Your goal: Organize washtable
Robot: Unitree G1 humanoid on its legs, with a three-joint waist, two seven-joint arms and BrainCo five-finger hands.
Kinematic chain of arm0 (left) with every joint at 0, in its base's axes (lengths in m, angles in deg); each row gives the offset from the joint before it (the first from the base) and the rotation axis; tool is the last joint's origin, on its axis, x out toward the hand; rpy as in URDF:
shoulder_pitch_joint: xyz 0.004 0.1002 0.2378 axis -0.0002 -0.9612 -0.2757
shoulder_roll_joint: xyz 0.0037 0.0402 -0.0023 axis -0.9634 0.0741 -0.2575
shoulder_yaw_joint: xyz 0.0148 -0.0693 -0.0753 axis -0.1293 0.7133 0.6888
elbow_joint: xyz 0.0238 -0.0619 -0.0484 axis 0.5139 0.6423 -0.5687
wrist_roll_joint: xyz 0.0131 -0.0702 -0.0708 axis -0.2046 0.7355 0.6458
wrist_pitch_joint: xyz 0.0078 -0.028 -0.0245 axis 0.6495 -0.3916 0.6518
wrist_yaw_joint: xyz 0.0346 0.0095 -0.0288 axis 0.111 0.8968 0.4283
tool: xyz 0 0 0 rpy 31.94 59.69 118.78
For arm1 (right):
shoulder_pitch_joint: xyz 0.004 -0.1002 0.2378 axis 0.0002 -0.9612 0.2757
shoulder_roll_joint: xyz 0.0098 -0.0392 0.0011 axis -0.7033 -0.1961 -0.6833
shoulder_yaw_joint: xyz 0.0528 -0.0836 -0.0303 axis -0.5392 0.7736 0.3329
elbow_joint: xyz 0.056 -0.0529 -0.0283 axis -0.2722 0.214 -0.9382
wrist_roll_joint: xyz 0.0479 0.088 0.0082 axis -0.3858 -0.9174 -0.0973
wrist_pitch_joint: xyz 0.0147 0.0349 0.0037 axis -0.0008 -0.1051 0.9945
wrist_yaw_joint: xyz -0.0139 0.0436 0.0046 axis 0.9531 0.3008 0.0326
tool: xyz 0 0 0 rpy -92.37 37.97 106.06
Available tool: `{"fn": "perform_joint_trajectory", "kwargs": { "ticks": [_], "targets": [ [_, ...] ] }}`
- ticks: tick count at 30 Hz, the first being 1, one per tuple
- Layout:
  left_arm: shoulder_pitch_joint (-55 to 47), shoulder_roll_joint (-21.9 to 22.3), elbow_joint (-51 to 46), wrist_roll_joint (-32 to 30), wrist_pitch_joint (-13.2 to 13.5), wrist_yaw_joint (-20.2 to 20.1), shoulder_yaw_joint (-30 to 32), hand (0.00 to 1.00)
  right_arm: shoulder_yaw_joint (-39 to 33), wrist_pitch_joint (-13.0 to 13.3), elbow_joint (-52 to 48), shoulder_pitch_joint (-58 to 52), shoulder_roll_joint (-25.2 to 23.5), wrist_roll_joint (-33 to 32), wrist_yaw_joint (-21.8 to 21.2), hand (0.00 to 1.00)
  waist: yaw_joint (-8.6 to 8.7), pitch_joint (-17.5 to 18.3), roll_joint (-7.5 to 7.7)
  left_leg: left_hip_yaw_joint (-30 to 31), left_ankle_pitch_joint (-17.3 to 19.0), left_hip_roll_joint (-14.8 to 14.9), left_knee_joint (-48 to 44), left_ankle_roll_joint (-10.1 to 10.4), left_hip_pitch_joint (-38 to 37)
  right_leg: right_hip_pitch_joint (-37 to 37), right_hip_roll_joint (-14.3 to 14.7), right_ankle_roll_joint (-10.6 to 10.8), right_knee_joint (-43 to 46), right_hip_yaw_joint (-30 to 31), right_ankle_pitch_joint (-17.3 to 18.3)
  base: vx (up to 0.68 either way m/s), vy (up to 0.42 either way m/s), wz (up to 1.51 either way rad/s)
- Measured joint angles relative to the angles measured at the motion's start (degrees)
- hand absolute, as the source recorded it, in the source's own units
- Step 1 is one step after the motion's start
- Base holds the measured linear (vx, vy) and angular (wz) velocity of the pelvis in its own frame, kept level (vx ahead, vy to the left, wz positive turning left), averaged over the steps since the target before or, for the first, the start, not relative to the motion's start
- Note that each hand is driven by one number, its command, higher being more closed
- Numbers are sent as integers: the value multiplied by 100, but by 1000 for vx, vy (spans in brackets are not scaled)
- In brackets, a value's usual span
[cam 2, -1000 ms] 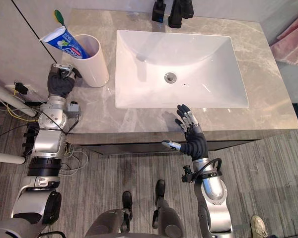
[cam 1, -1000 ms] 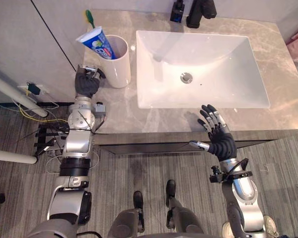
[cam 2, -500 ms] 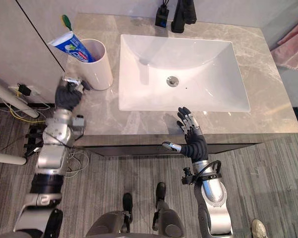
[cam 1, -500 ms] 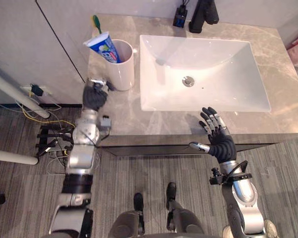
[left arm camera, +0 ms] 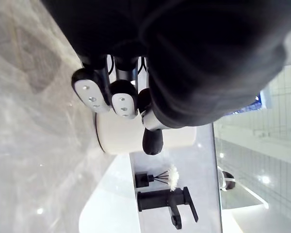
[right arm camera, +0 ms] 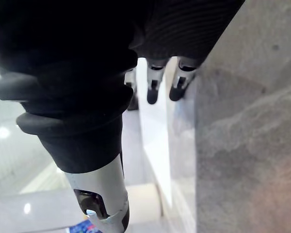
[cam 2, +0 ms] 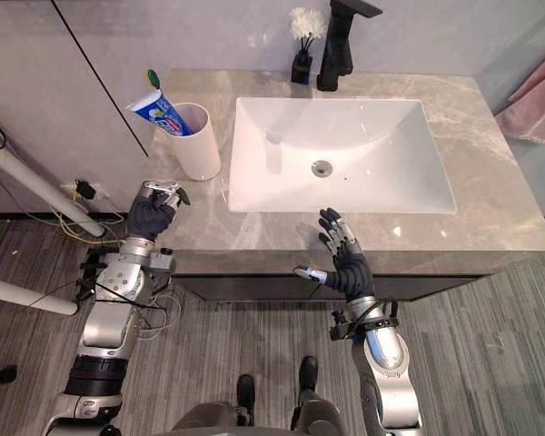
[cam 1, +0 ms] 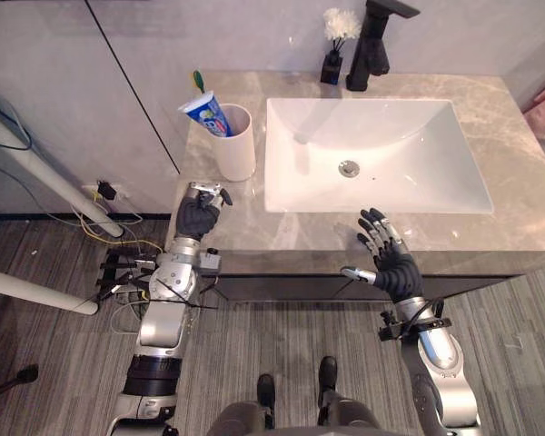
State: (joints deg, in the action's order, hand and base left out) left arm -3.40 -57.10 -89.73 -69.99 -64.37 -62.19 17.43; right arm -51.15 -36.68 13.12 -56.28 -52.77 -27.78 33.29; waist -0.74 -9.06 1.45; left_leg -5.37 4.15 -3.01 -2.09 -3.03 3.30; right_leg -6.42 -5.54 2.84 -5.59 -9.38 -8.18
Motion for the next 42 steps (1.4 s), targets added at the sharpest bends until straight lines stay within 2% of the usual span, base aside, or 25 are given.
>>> {"fn": "perform_joint_trajectory", "kwargs": {
  "ticks": [8,13,23,32,42],
  "targets": [
    [7,65,70,0,-2,-102,-324,100,7,-3,0,-78,-8,46,5,0,91,231,33,-108,-5,17,16,10,55,-109,33,3,-2,90,-8,-12,-2,-6],
    [113,69,372,0,-18,-114,-487,100,5,-3,-2,-72,-7,45,17,0,164,236,36,-187,-3,18,18,10,103,-190,40,16,-2,175,-24,24,6,-7],
    [668,43,940,64,-58,-52,-464,100,-29,2,-36,-66,-2,44,61,0,164,227,55,-261,-4,14,-16,6,310,-409,40,26,-2,291,-94,-1,1,-3],
    [1143,-139,1051,116,-56,168,-22,100,-214,27,-191,-68,-4,46,182,0,167,73,218,-282,-2,19,-82,4,522,-594,42,36,-2,322,-134,0,0,0],
    [1328,-472,1052,126,66,176,249,100,-349,101,-219,-122,-5,43,178,0,151,-168,248,-283,0,32,-106,3,607,-655,43,36,-1,310,-135,0,0,0]
  ]
}}
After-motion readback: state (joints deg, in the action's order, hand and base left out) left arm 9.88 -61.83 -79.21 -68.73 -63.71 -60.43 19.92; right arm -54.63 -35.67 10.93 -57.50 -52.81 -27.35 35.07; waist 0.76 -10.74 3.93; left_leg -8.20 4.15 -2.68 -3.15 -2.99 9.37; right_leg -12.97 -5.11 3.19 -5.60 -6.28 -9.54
